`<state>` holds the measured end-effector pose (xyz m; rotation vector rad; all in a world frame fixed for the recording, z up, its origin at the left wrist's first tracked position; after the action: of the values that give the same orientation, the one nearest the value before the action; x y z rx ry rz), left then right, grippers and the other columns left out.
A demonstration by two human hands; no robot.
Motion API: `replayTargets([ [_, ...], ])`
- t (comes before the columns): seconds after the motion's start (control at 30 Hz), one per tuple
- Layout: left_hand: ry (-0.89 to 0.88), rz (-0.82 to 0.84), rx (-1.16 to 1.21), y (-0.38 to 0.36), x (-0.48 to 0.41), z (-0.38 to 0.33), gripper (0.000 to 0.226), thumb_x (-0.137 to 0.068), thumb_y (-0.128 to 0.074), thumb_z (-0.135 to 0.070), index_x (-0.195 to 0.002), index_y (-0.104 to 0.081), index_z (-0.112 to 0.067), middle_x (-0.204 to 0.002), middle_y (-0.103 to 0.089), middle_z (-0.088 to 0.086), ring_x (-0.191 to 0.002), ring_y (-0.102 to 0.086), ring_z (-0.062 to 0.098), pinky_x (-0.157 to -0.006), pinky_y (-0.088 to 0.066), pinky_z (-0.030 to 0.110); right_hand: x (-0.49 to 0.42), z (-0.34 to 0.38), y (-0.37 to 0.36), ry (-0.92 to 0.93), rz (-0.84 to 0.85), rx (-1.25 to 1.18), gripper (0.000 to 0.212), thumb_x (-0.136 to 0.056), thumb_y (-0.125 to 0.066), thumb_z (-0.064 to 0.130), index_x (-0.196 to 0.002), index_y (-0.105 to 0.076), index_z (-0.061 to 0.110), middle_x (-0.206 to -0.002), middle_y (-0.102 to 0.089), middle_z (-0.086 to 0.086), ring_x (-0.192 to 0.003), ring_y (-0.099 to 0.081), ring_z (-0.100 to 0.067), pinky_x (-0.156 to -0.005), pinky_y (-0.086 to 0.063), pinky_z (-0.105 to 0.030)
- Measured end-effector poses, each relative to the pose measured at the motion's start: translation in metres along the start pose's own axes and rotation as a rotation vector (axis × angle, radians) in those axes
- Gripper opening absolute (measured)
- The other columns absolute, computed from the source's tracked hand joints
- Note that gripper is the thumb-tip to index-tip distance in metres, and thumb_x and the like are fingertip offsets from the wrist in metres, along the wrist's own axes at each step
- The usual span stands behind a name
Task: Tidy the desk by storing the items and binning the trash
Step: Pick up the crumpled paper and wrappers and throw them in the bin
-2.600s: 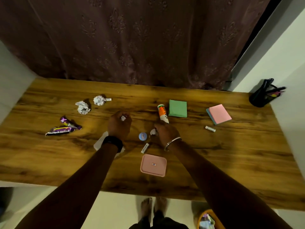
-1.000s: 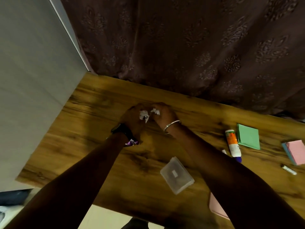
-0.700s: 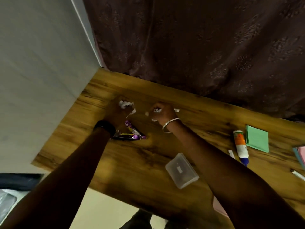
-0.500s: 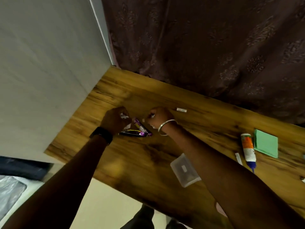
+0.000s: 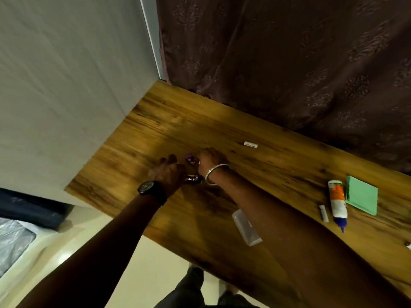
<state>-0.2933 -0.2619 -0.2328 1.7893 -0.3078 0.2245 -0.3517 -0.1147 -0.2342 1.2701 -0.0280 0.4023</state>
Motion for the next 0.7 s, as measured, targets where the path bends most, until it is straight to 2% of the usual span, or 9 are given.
replayTargets([
  [0.1,-0.024,-0.020,0.035,-0.003,-0.002,0.005,0.032,-0.086,-0.060,-0.065,-0.096,-0.071,-0.037,-0.113,-0.052,0.000,-0.108,-0.057,0.029,-0.080,-0.056,0.043,0.001,-0.010,0.005,-0.078,-0.003,-0.122,0.026,-0.079,-0.072,0.028,-0.104,-0.076,0.022,-0.111,-0.072,-0.010,-0.101,-0.068,-0.034,-0.081,-0.057,-0.036],
  [0.2,-0.075,-0.052,0.143,0.003,-0.006,0.006,0.024,-0.084,-0.065,-0.054,-0.086,-0.073,-0.031,-0.105,-0.056,0.002,-0.091,-0.064,0.028,-0.071,-0.056,0.039,0.003,-0.027,0.008,-0.202,-0.028,-0.362,0.015,-0.069,-0.082,0.033,-0.079,-0.075,0.023,-0.089,-0.075,-0.002,-0.082,-0.070,-0.023,-0.065,-0.050,-0.025],
  [0.33,-0.040,-0.122,0.354,0.016,-0.015,-0.001,0.024,-0.081,-0.078,-0.023,-0.065,-0.062,-0.015,-0.088,-0.061,0.005,-0.074,-0.063,0.025,-0.063,-0.056,0.040,0.009,-0.040,0.017,-0.331,-0.080,-0.651,0.015,-0.062,-0.080,0.030,-0.060,-0.067,0.023,-0.068,-0.071,0.000,-0.068,-0.071,-0.021,-0.065,-0.062,-0.043],
  [0.4,-0.015,-0.103,0.507,0.020,-0.019,-0.007,0.019,-0.078,-0.075,-0.010,-0.066,-0.061,-0.015,-0.076,-0.064,0.004,-0.069,-0.065,0.024,-0.062,-0.059,0.045,0.012,-0.044,0.025,-0.370,-0.118,-0.757,0.015,-0.063,-0.079,0.025,-0.061,-0.065,0.022,-0.067,-0.069,0.000,-0.070,-0.070,-0.022,-0.068,-0.062,-0.045],
  [0.47,-0.013,-0.107,0.648,0.023,-0.020,-0.017,0.017,-0.079,-0.072,-0.004,-0.075,-0.061,-0.016,-0.071,-0.063,-0.001,-0.064,-0.063,0.019,-0.055,-0.055,0.040,0.020,-0.047,0.038,-0.375,-0.163,-0.823,0.022,-0.066,-0.083,0.024,-0.065,-0.061,0.022,-0.069,-0.066,0.001,-0.068,-0.065,-0.018,-0.065,-0.059,-0.036],
  [0.53,-0.079,-0.093,0.784,0.027,-0.019,-0.030,0.024,-0.082,-0.075,-0.003,-0.099,-0.067,-0.018,-0.091,-0.068,-0.007,-0.082,-0.065,0.012,-0.066,-0.054,0.033,0.031,-0.051,0.050,-0.345,-0.221,-0.916,0.024,-0.069,-0.085,0.019,-0.071,-0.061,0.023,-0.071,-0.064,0.002,-0.063,-0.059,-0.011,-0.057,-0.050,-0.026],
  [0.6,-0.152,-0.003,0.975,0.029,-0.013,-0.045,0.054,-0.085,-0.076,-0.005,-0.133,-0.062,-0.027,-0.130,-0.066,-0.008,-0.116,-0.063,0.010,-0.091,-0.055,0.032,0.045,-0.056,0.058,-0.324,-0.264,-1.044,0.020,-0.074,-0.078,0.006,-0.086,-0.066,0.018,-0.081,-0.066,-0.001,-0.066,-0.059,-0.012,-0.060,-0.050,-0.027],
  [0.63,-0.165,0.020,1.026,0.029,-0.009,-0.052,0.058,-0.086,-0.075,-0.008,-0.137,-0.061,-0.032,-0.138,-0.063,-0.006,-0.123,-0.061,0.011,-0.097,-0.054,0.034,0.054,-0.059,0.062,-0.318,-0.274,-1.105,0.023,-0.076,-0.074,0.001,-0.094,-0.068,0.015,-0.084,-0.067,-0.003,-0.068,-0.061,-0.014,-0.061,-0.052,-0.028],
  [0.7,-0.179,-0.011,1.081,0.030,0.000,-0.066,0.042,-0.087,-0.071,-0.009,-0.120,-0.072,-0.035,-0.122,-0.073,0.000,-0.108,-0.069,0.012,-0.090,-0.056,0.036,0.073,-0.067,0.067,-0.312,-0.300,-1.222,0.032,-0.079,-0.070,-0.002,-0.108,-0.073,0.013,-0.085,-0.068,-0.003,-0.069,-0.063,-0.013,-0.060,-0.054,-0.027],
])
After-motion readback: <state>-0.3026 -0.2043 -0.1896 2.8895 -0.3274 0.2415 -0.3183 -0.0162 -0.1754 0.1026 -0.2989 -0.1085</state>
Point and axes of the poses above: each hand's wrist, its own x-axis away from the middle knuckle, its own y-axis out of the back of the hand, z = x × y, the point moved 5 cm from there along -x, towards the middle knuckle
